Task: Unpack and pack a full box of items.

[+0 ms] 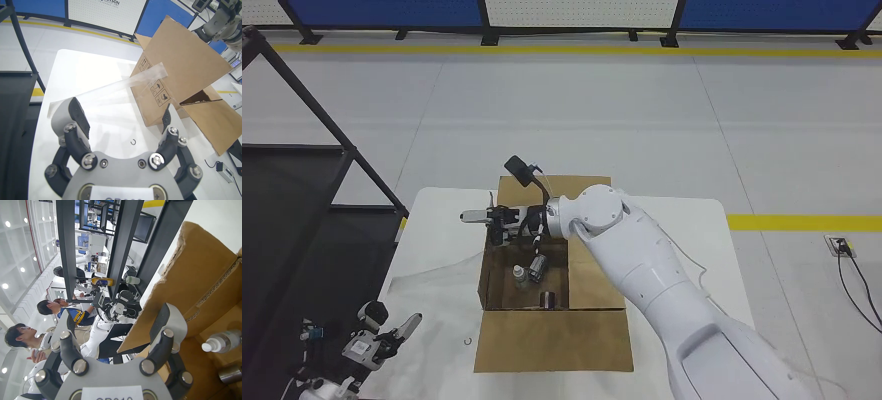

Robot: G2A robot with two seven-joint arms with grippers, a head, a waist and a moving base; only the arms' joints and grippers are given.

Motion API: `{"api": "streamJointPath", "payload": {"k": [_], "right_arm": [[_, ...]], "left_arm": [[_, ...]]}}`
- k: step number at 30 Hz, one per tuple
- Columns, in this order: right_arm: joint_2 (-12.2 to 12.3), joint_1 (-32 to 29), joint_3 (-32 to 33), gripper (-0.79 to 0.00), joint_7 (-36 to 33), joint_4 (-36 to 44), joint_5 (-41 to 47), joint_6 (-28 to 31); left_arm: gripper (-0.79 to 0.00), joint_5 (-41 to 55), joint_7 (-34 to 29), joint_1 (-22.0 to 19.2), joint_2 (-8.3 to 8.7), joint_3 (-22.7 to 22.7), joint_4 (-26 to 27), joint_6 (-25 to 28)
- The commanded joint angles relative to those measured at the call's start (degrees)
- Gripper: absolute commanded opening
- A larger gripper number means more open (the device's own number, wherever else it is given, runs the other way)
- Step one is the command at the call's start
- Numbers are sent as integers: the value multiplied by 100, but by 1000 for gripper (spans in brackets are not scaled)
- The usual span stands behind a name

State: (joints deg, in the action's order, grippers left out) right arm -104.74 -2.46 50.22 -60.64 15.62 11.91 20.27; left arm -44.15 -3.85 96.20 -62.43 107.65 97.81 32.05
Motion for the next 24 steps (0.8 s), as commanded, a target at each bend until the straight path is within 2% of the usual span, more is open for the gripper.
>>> {"api": "streamJointPath", "payload": {"k": [1,10,12,19,24], "right_arm": [[0,0,0,0,0,0,1,1],[0,0,0,0,0,0,1,1],[2,-99,-5,0,184,119,-40,-19],[6,-289,-89,0,376,633,-332,-479],[-9,-301,-108,0,354,746,-417,-600]], "left_arm": [[0,0,0,0,0,0,0,0],[0,0,0,0,0,0,0,0],[0,0,0,0,0,0,0,0],[0,11,-3,3,-7,-8,131,-115],[0,54,1,31,-11,21,178,-148]]}}
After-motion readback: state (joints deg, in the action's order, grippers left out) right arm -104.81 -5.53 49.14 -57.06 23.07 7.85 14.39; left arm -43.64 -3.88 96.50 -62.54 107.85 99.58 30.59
